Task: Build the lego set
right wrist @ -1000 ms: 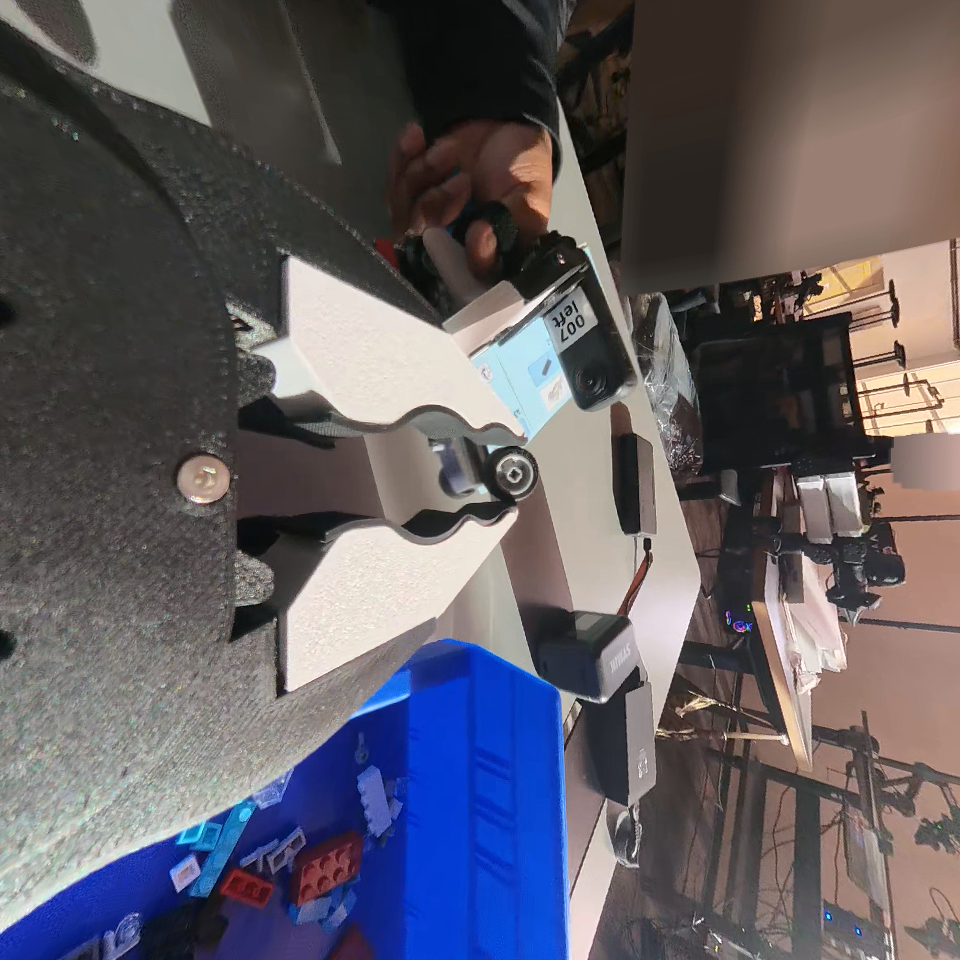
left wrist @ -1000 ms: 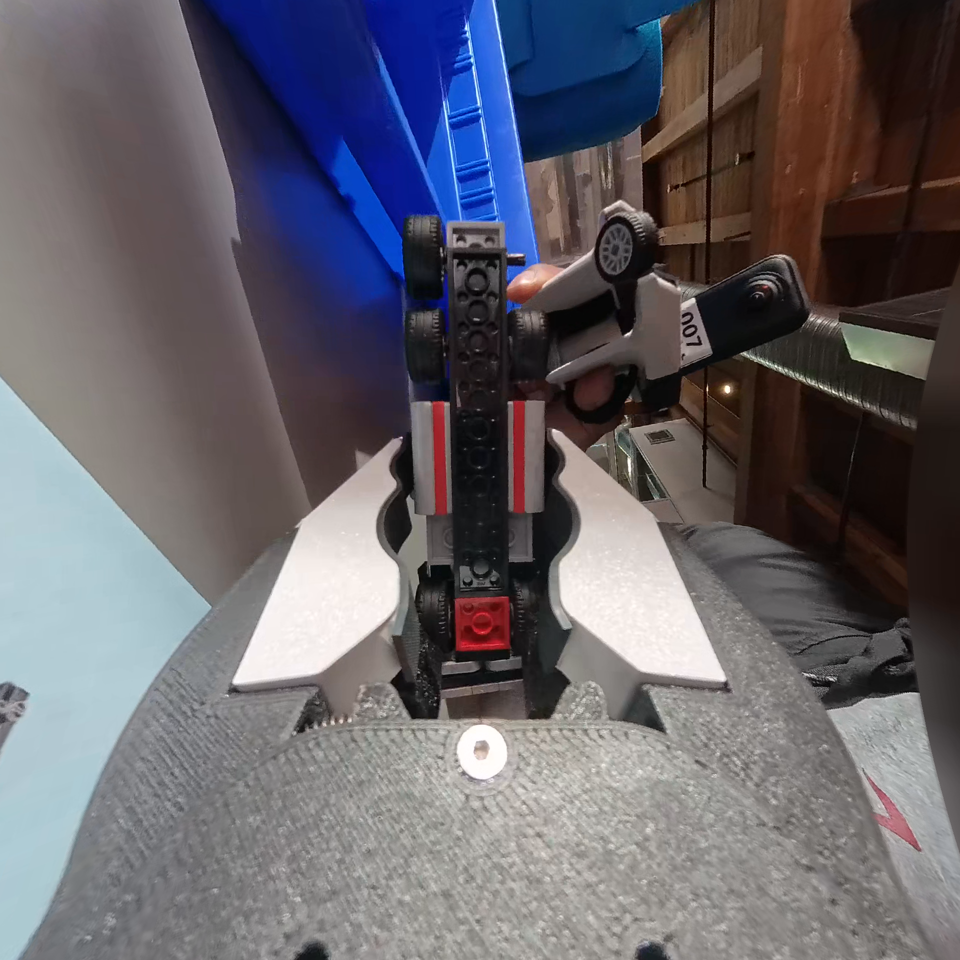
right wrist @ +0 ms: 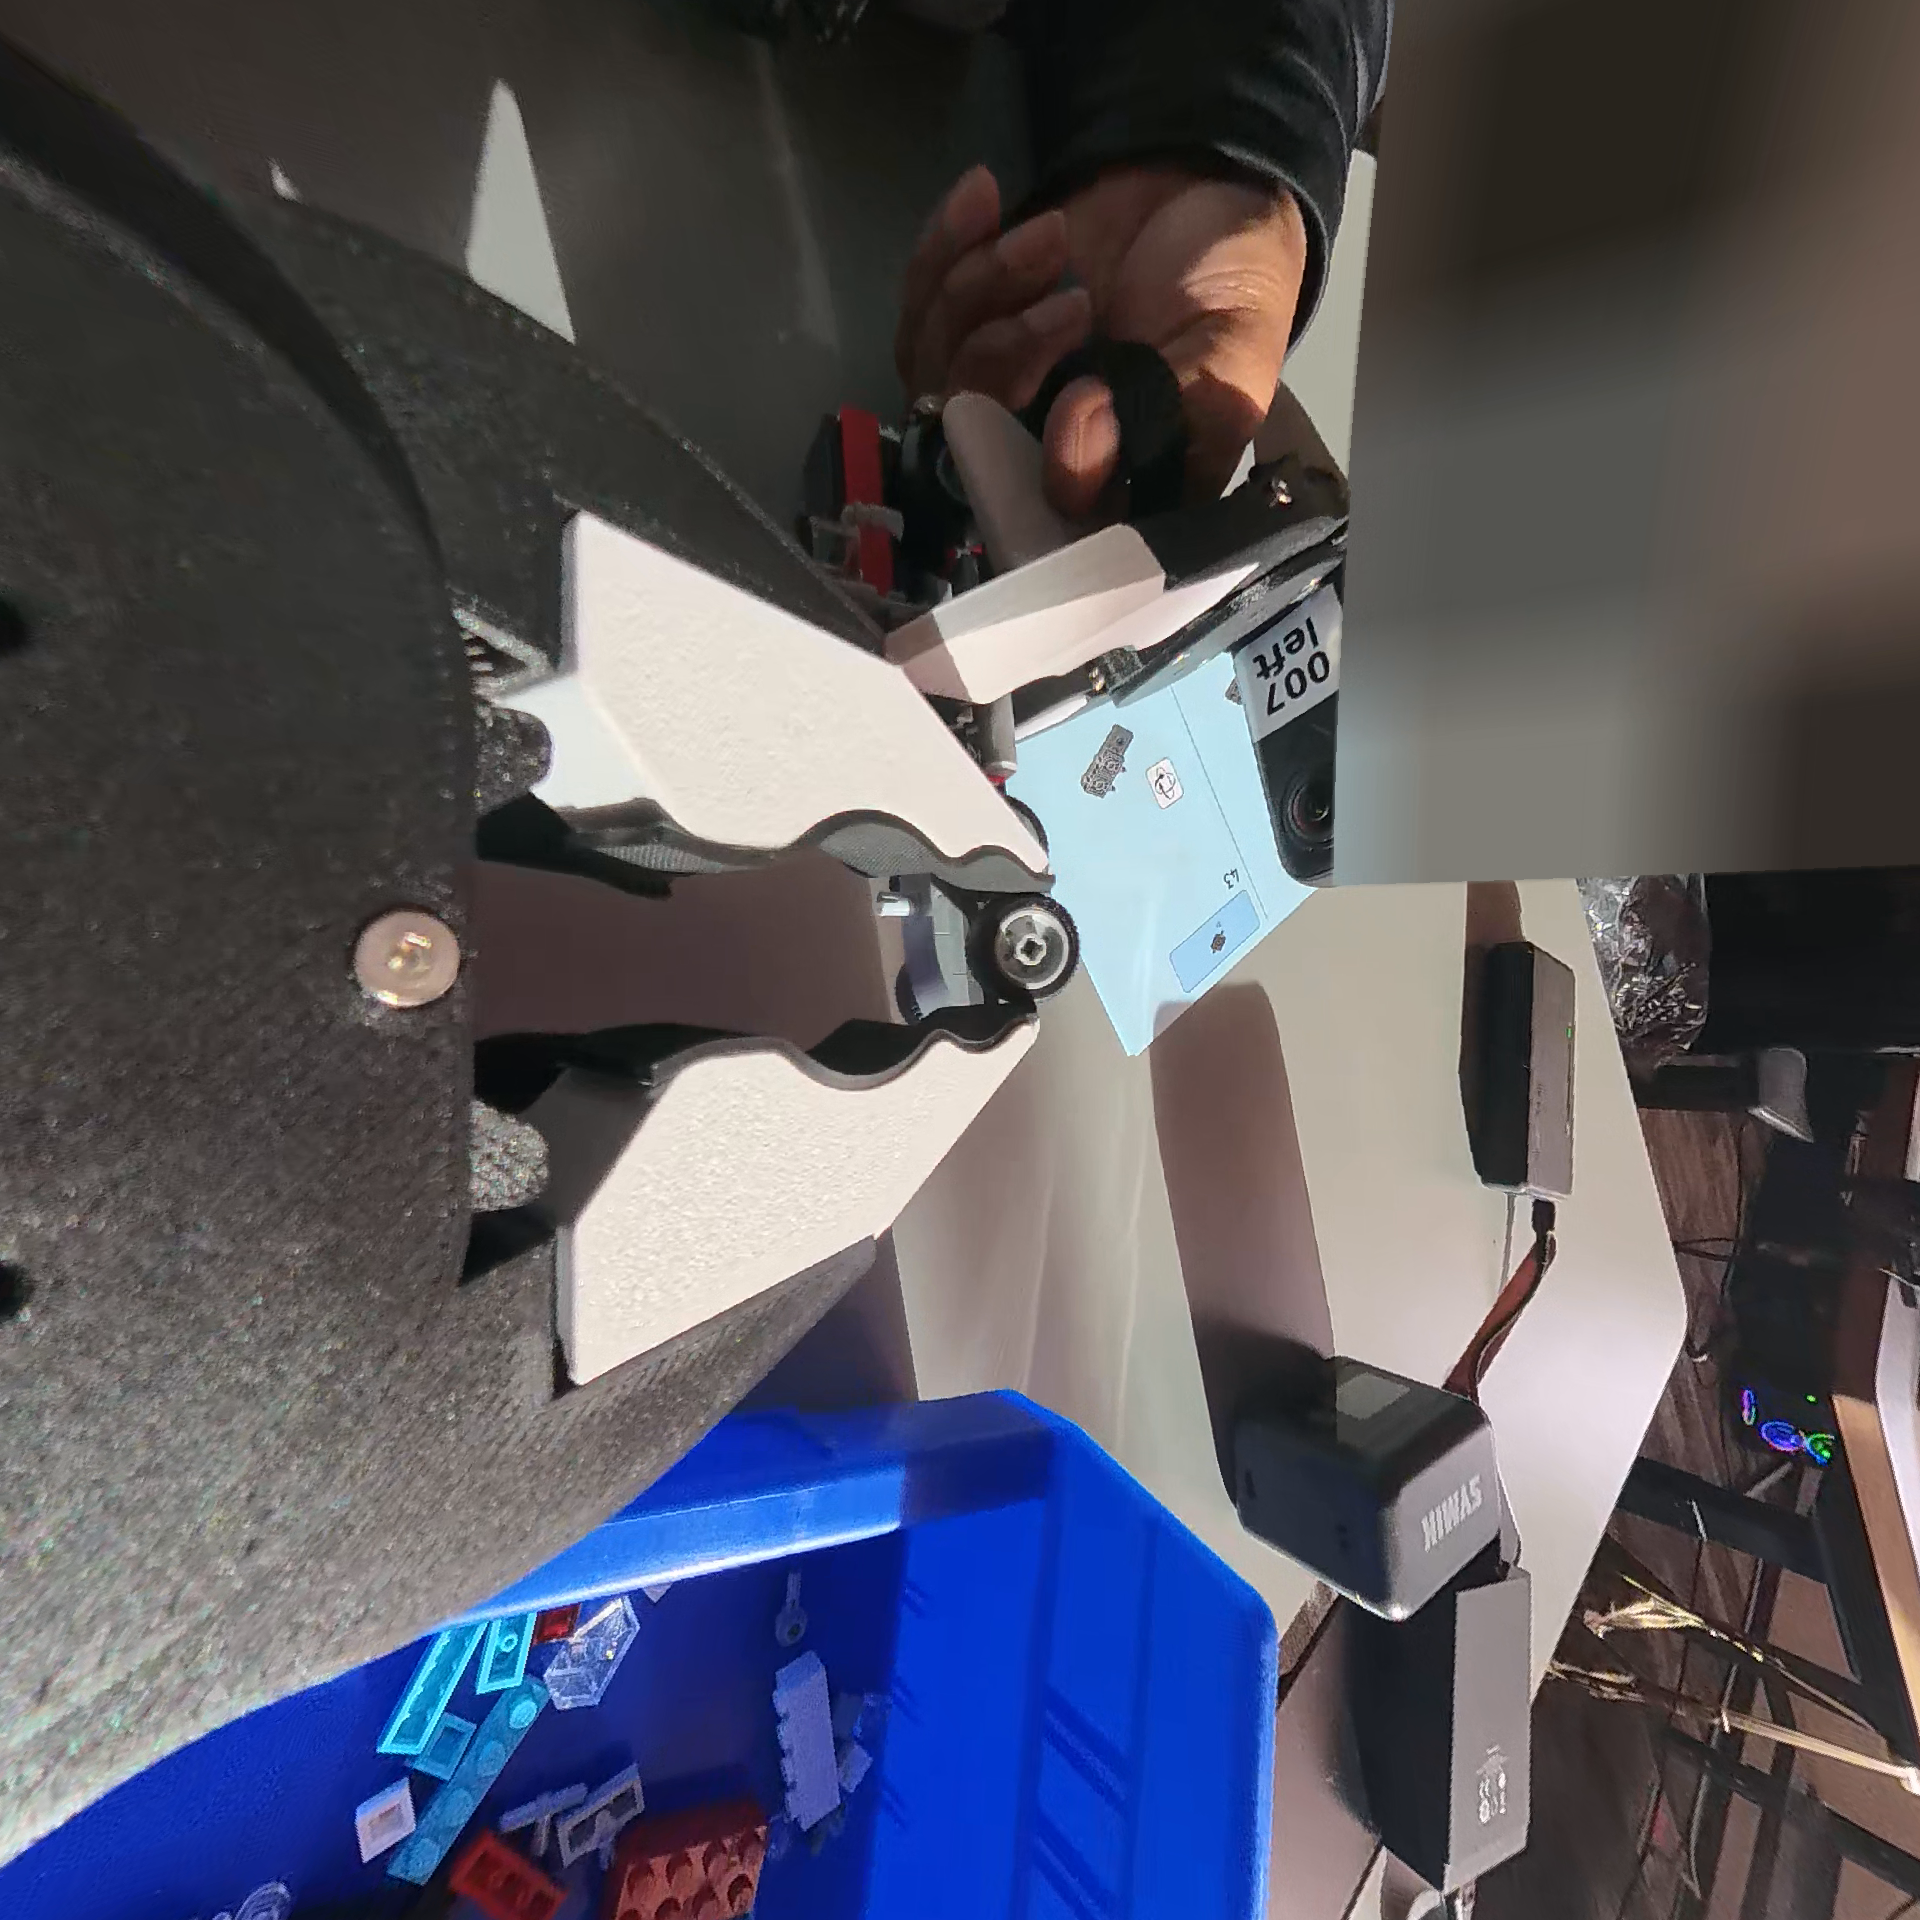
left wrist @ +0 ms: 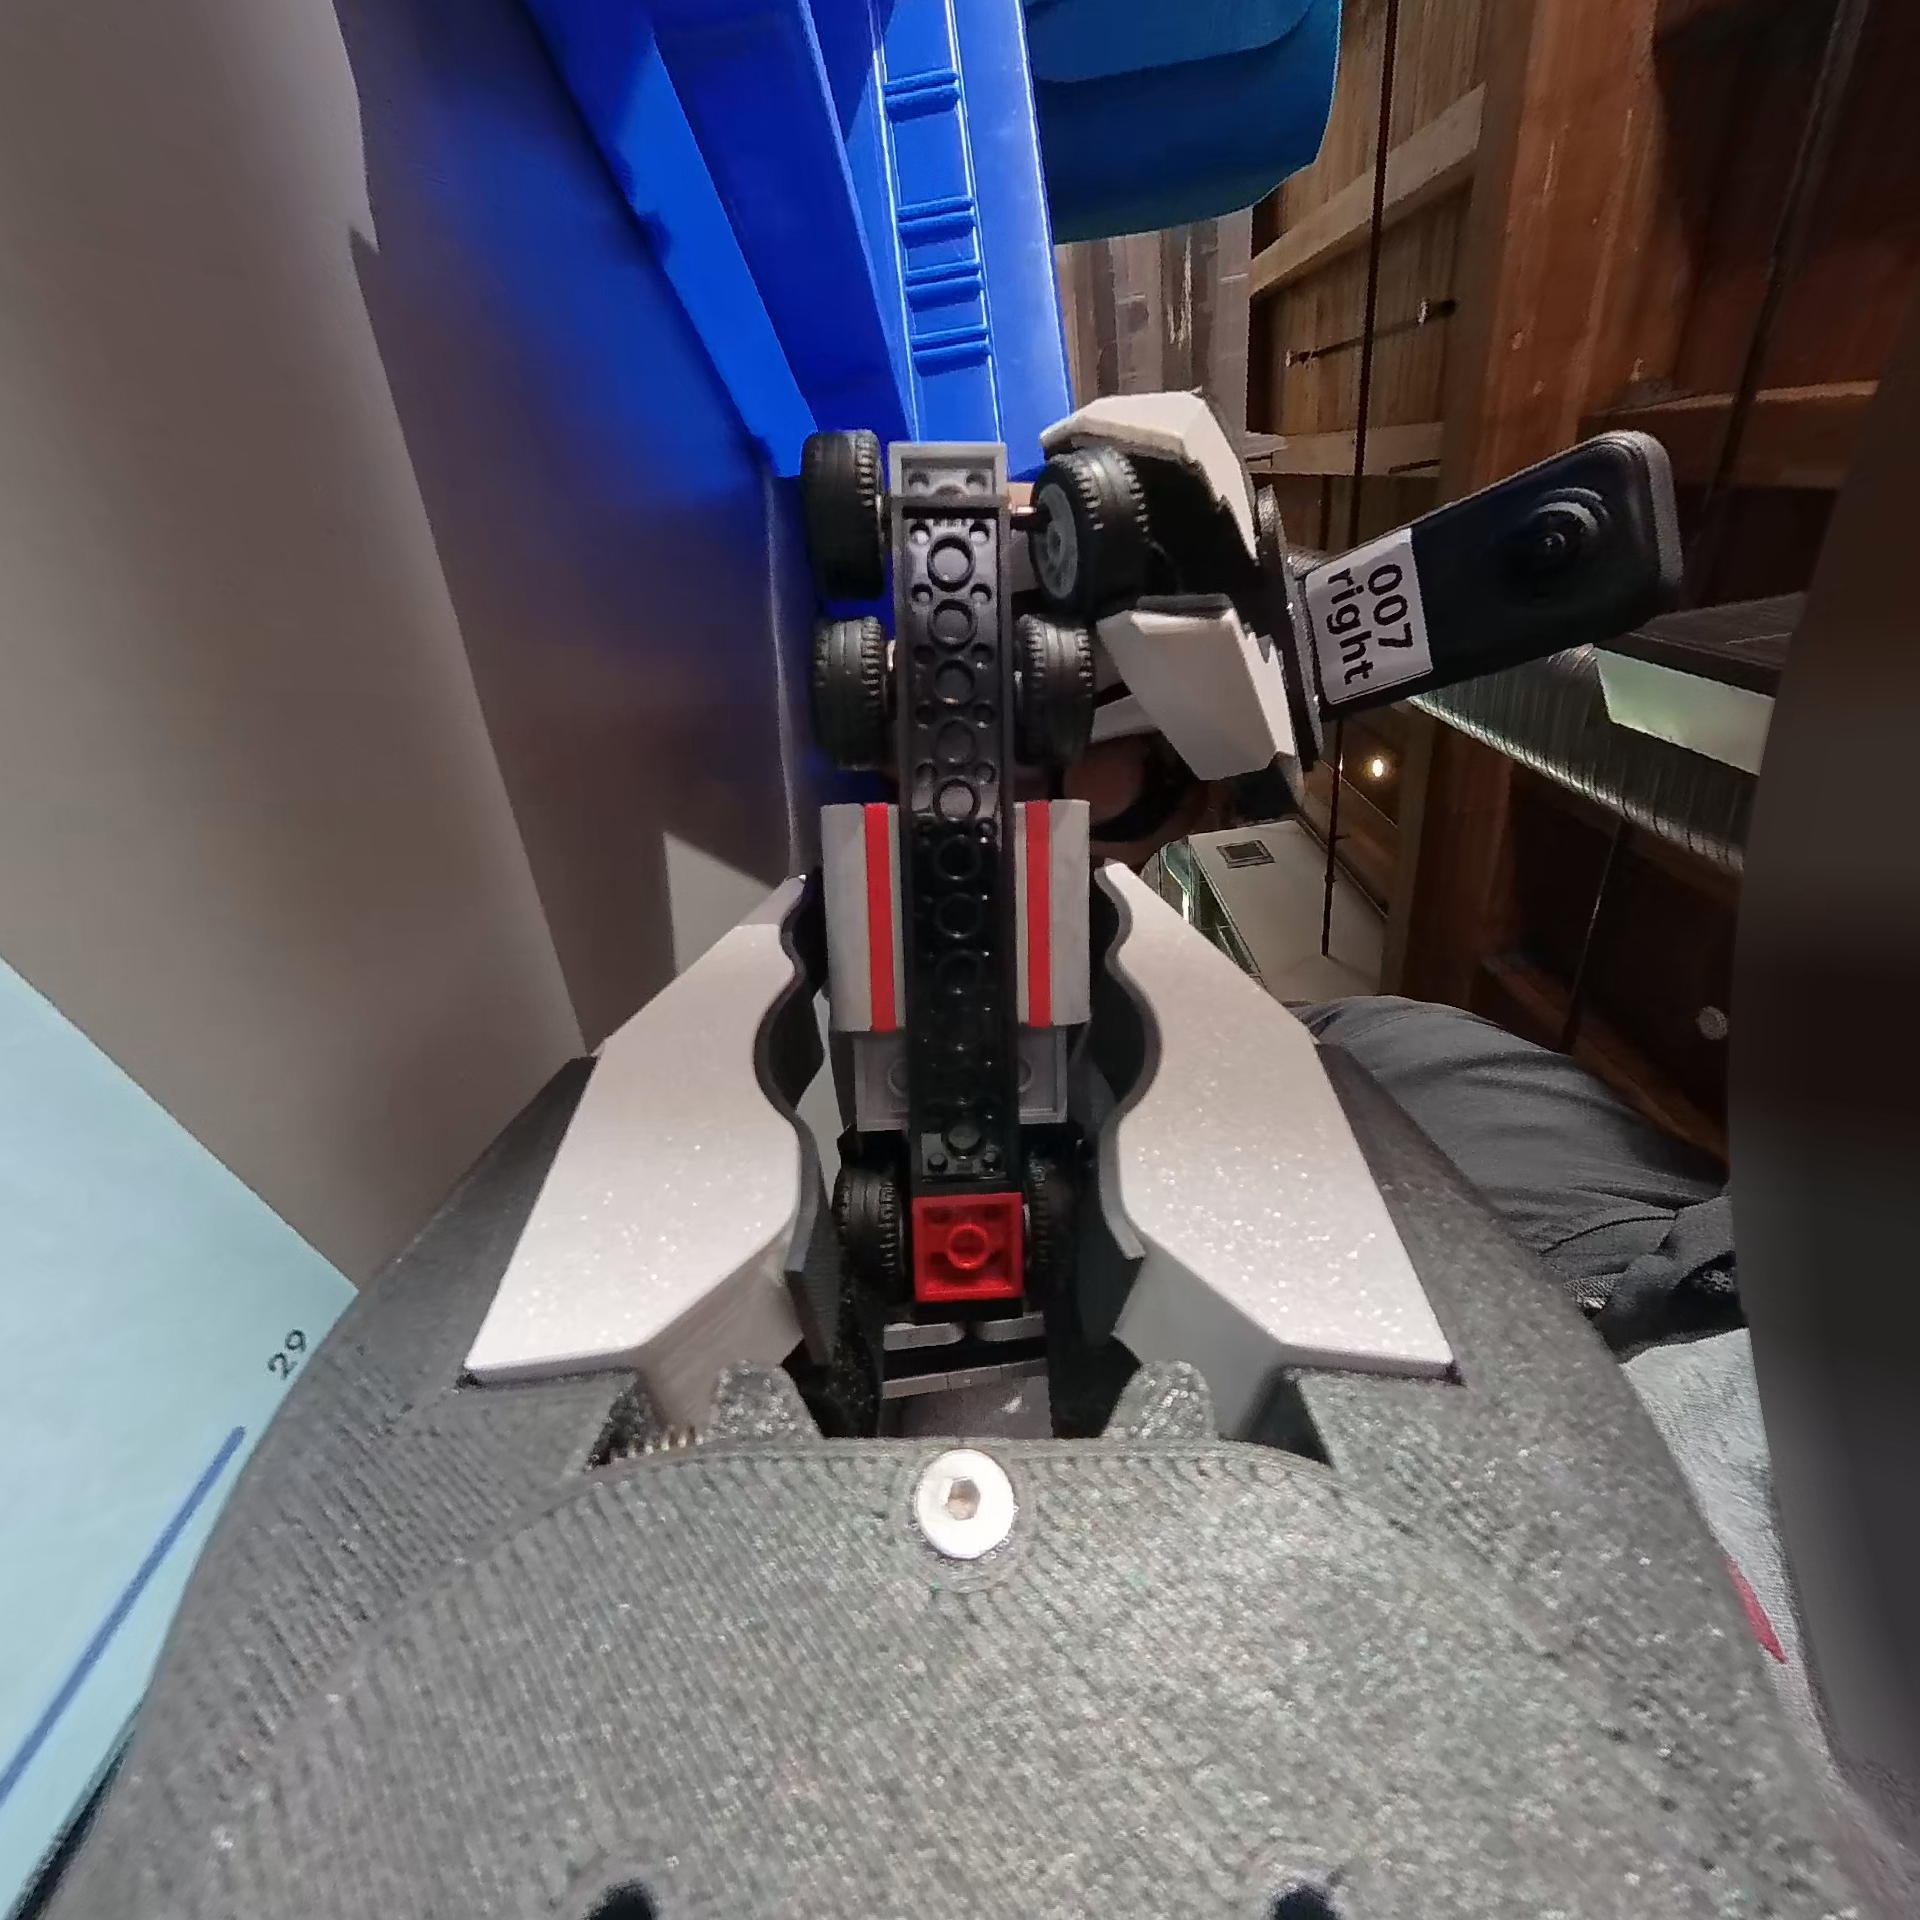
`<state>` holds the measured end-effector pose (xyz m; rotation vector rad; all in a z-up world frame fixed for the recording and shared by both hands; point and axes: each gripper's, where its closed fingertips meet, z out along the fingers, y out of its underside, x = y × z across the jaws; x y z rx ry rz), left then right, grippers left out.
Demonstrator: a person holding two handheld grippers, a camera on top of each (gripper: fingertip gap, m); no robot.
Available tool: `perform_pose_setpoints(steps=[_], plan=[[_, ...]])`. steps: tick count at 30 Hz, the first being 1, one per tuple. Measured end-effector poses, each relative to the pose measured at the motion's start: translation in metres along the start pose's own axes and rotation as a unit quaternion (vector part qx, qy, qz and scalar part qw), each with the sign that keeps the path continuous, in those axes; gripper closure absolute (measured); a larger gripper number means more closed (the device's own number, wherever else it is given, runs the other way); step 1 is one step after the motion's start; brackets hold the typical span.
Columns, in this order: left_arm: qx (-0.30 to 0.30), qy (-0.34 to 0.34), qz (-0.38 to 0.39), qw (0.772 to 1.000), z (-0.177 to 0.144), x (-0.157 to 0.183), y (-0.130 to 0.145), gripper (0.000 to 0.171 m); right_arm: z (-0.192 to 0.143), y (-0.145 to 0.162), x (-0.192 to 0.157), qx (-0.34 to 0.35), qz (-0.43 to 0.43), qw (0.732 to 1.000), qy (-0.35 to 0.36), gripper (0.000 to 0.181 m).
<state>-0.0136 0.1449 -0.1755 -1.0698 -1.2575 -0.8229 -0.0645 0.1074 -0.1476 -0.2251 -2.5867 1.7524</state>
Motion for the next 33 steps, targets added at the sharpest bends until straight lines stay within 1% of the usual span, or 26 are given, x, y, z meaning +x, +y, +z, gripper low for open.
perform_pose_setpoints(steps=[20, 33], plan=[[-0.005, -0.011, 0.006, 1.000, 0.0003, -0.0044, 0.0010, 0.121, 0.0007, 0.0054, 0.0045, -0.011, 0.000, 1.000, 0.005, 0.158], [-0.003, 0.005, -0.002, 1.000, 0.0002, -0.0007, 0.0000, 0.121, 0.0017, 0.0044, 0.0045, 0.000, 0.020, 1.000, -0.005, 0.158]])
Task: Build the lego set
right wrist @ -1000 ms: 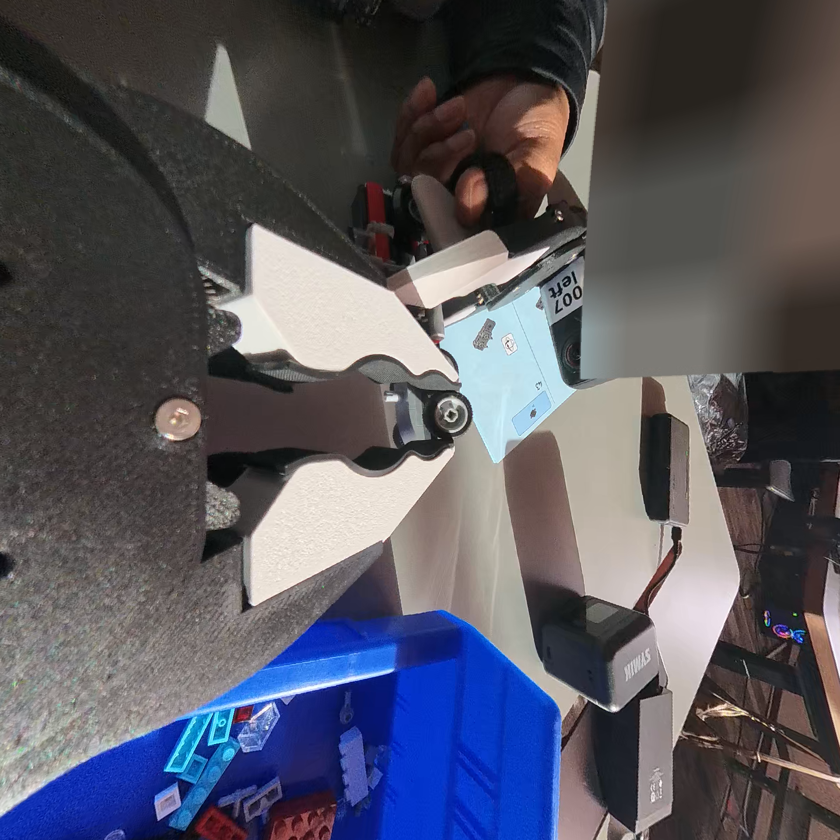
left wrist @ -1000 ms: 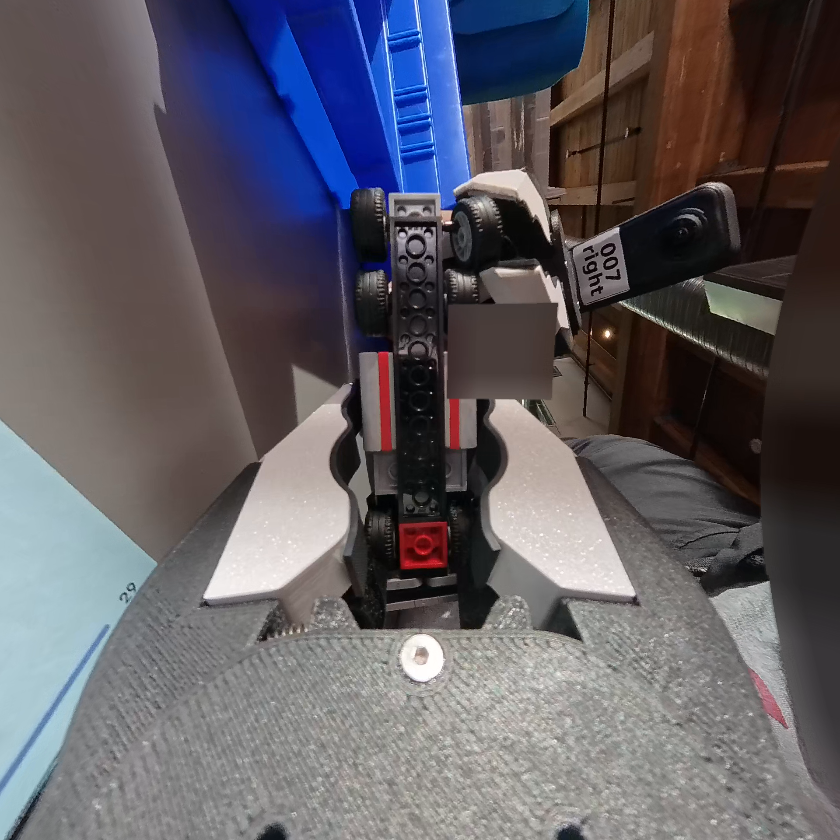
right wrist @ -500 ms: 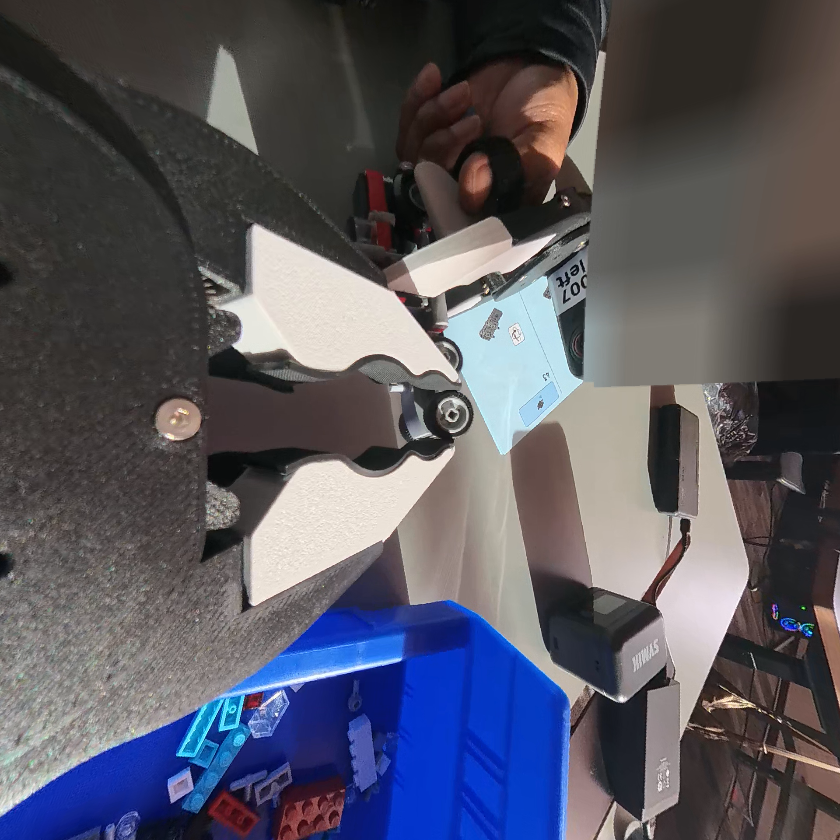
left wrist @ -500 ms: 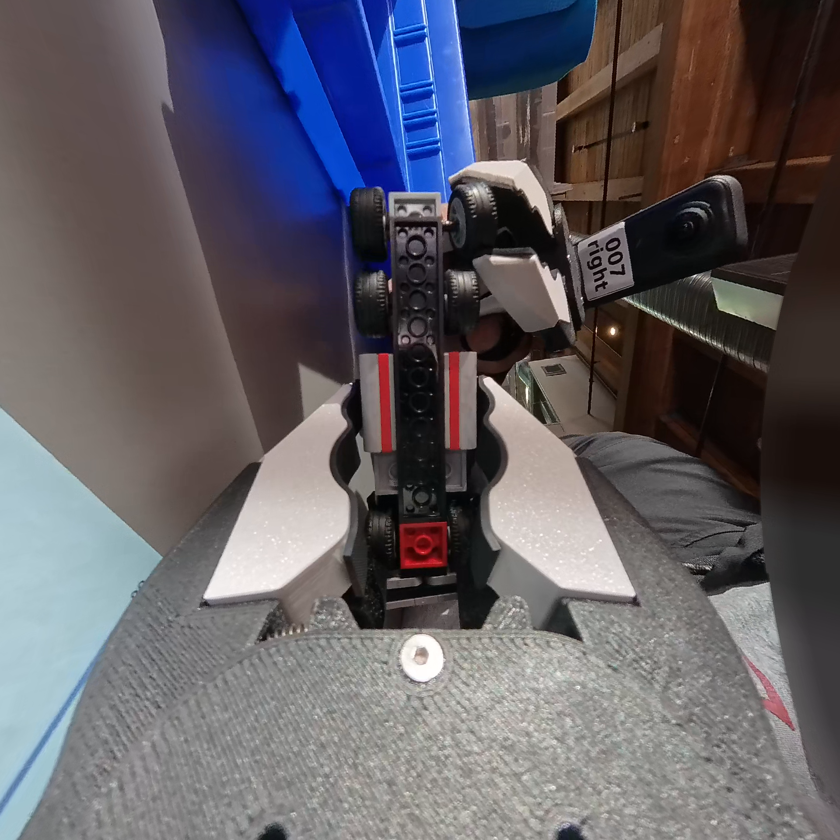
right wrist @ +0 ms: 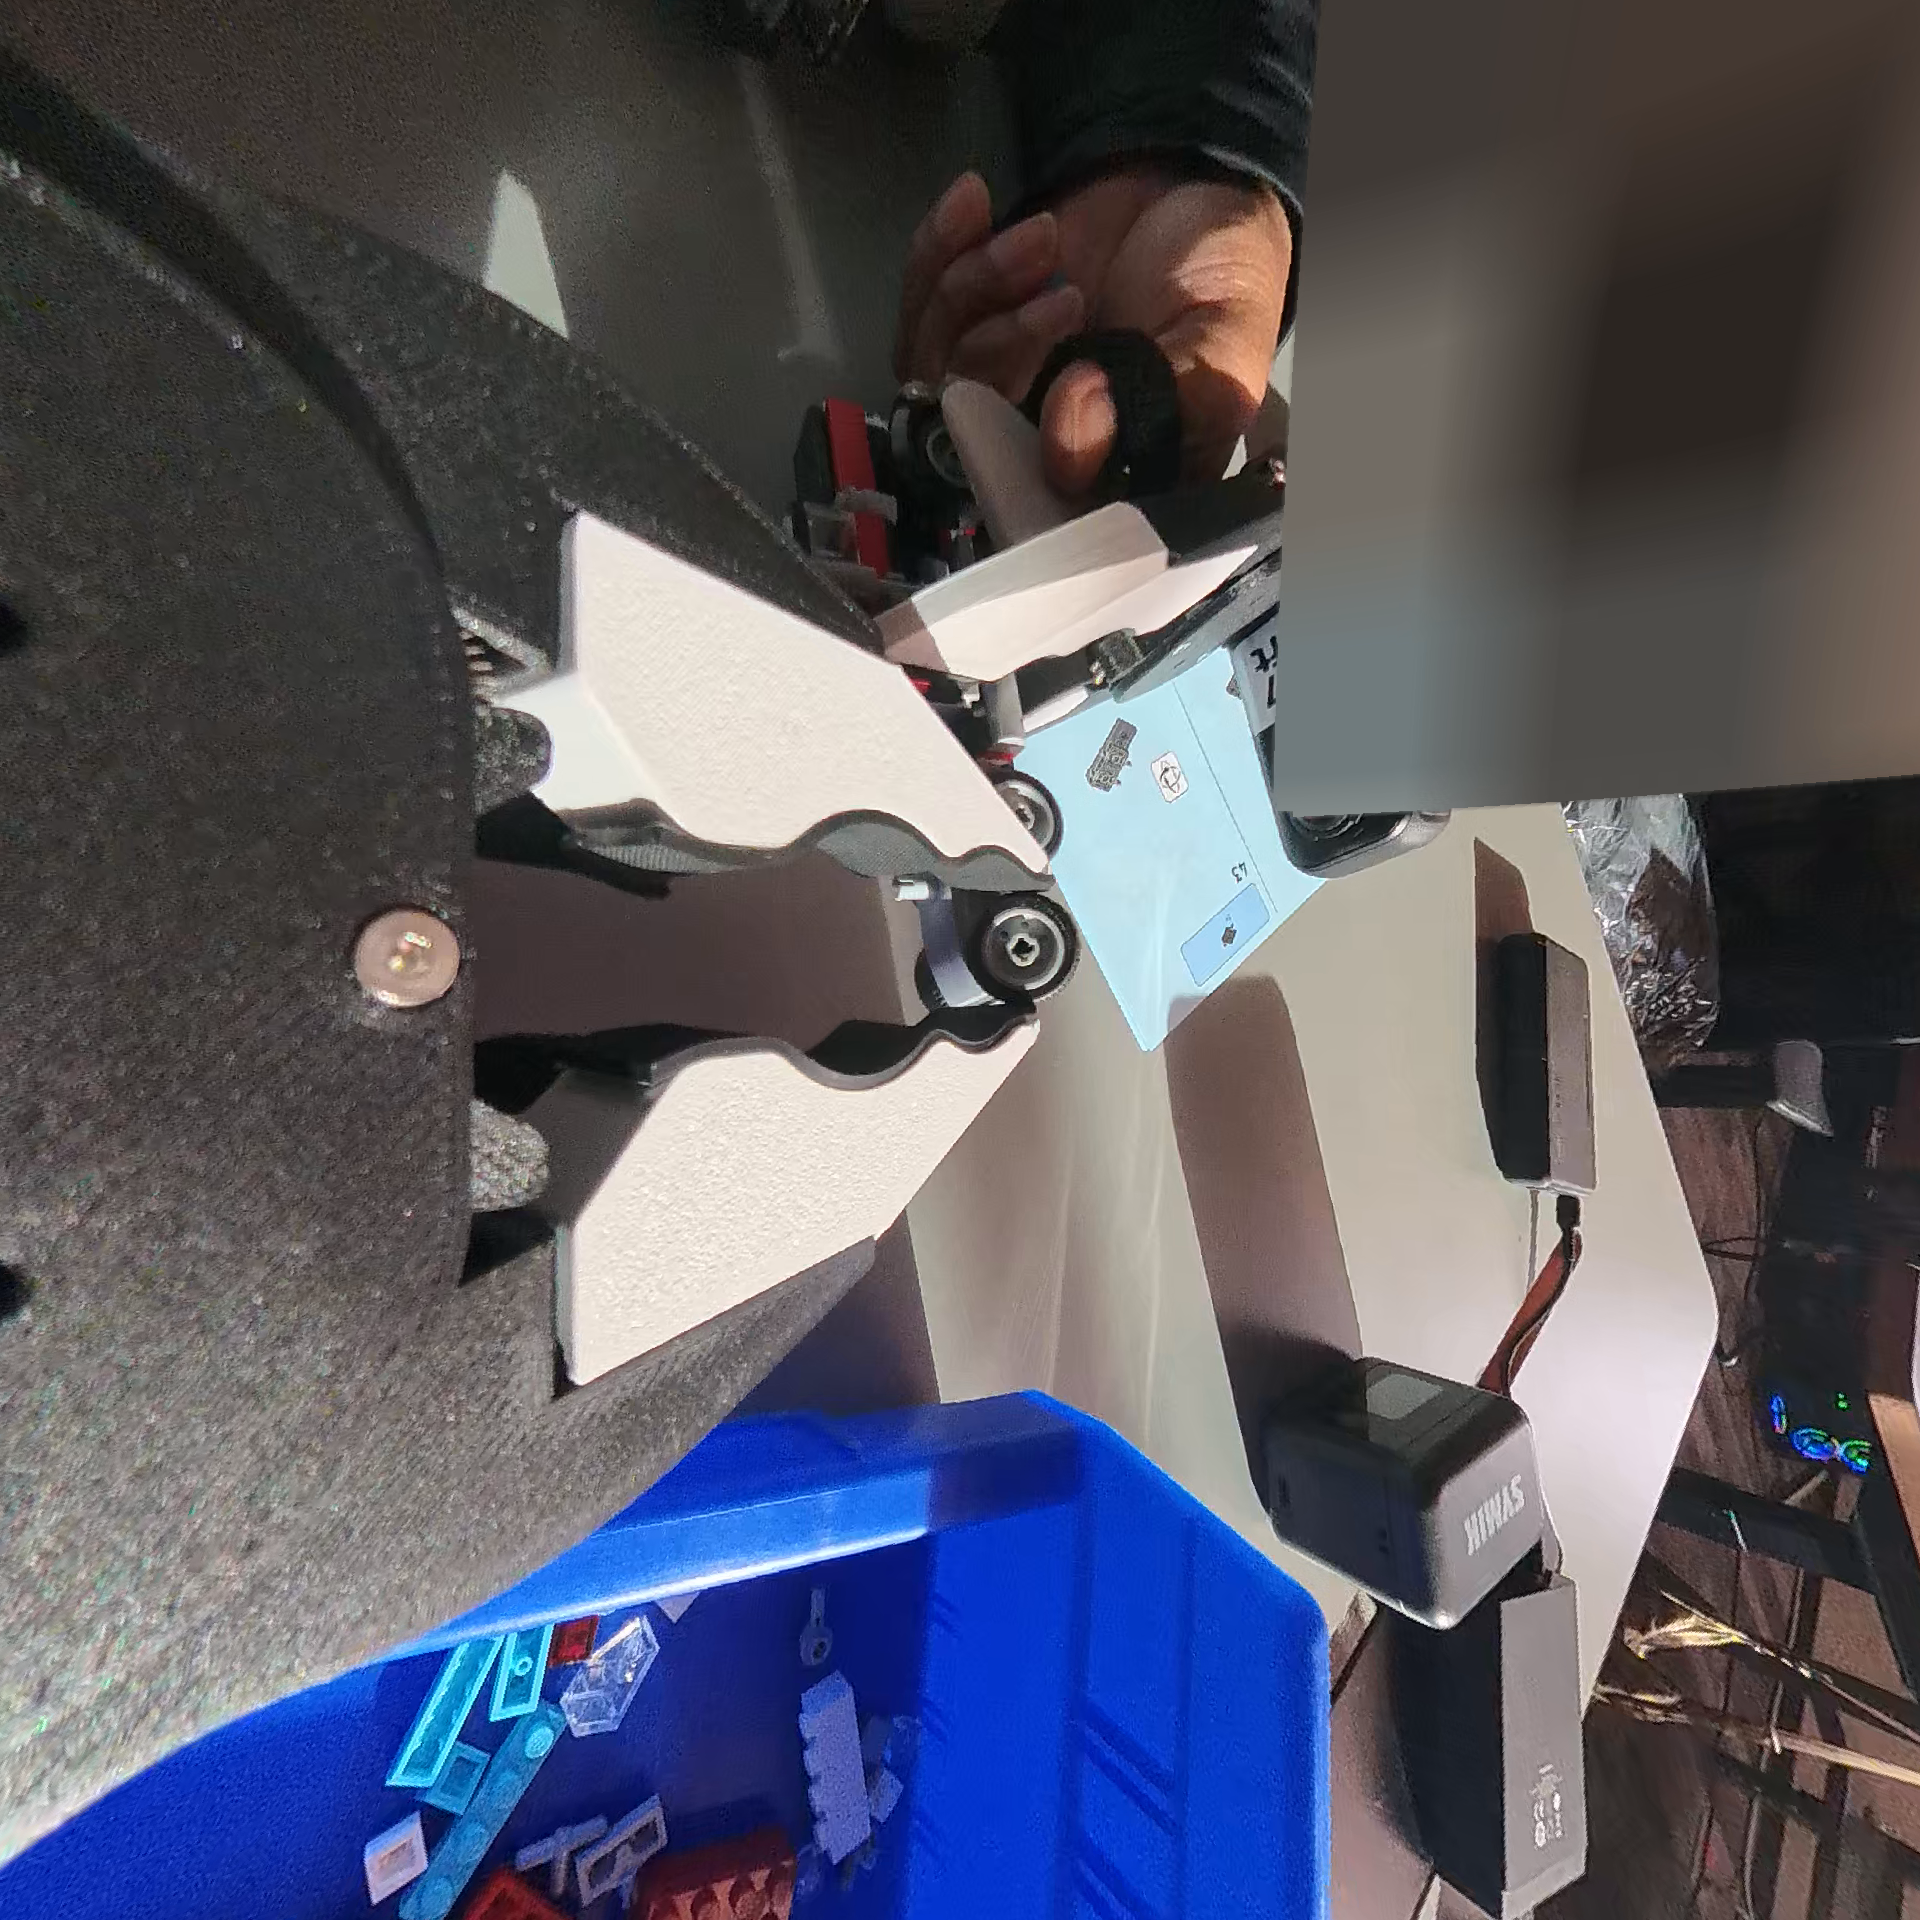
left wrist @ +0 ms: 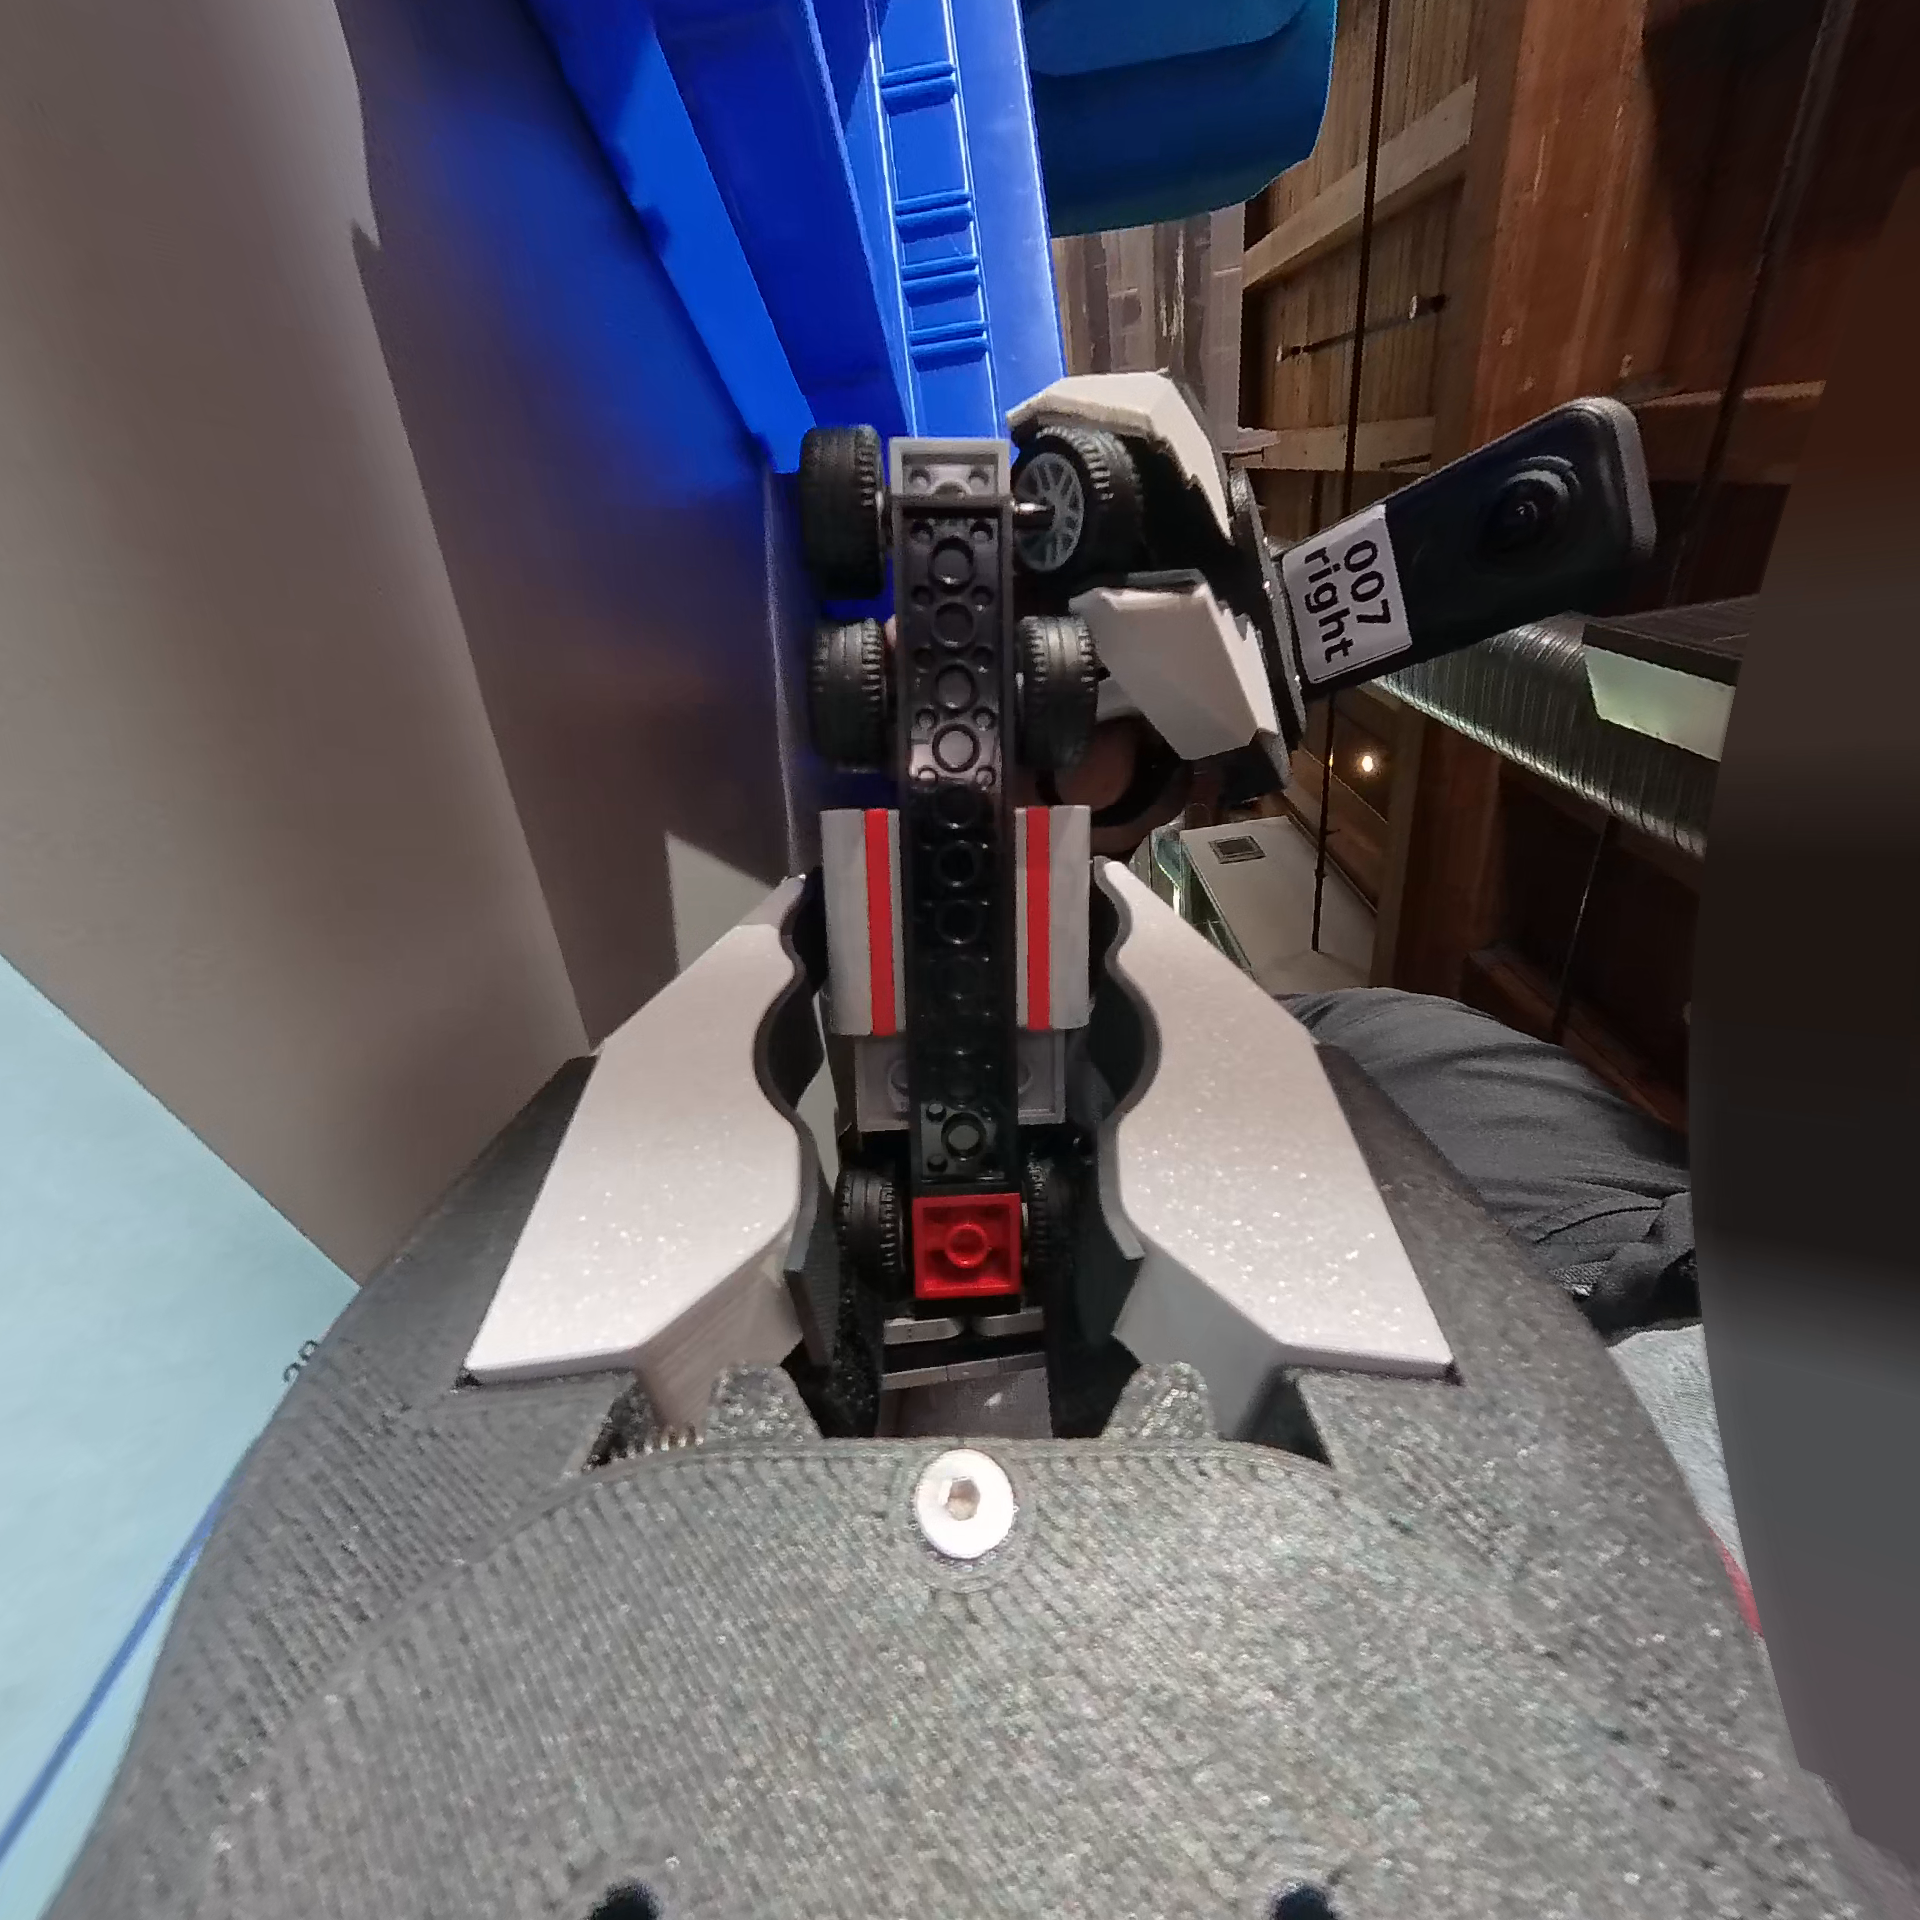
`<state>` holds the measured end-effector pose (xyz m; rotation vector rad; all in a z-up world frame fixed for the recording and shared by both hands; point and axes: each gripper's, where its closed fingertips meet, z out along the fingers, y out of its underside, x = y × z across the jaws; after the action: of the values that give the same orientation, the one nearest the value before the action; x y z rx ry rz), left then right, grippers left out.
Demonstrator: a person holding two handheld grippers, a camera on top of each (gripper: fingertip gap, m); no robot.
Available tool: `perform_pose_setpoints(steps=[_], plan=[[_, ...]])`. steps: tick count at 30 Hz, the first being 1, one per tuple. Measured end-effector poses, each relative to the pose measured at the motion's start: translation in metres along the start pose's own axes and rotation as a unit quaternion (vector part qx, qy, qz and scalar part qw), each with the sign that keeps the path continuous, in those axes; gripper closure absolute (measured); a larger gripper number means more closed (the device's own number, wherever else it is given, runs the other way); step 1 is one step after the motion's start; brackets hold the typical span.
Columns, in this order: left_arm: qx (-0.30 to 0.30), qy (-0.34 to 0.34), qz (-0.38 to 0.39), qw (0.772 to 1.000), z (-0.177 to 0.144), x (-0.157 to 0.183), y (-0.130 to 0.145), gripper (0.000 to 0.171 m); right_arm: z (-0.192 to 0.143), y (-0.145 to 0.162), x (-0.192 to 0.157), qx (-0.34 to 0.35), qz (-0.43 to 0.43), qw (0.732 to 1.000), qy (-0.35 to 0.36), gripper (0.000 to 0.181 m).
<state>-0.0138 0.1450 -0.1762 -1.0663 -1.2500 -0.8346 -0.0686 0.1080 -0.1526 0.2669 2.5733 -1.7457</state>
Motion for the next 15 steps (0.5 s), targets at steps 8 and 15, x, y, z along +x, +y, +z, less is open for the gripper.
perform_pose_setpoints(steps=[8, 15], plan=[[0.006, 0.032, -0.023, 0.999, 0.000, 0.006, -0.001, 0.121, -0.001, -0.003, 0.001, 0.015, 0.020, 1.000, -0.009, 0.158], [0.012, 0.052, -0.032, 0.998, 0.000, 0.012, -0.004, 0.121, -0.003, -0.007, 0.001, 0.028, 0.036, 0.999, -0.016, 0.158]])
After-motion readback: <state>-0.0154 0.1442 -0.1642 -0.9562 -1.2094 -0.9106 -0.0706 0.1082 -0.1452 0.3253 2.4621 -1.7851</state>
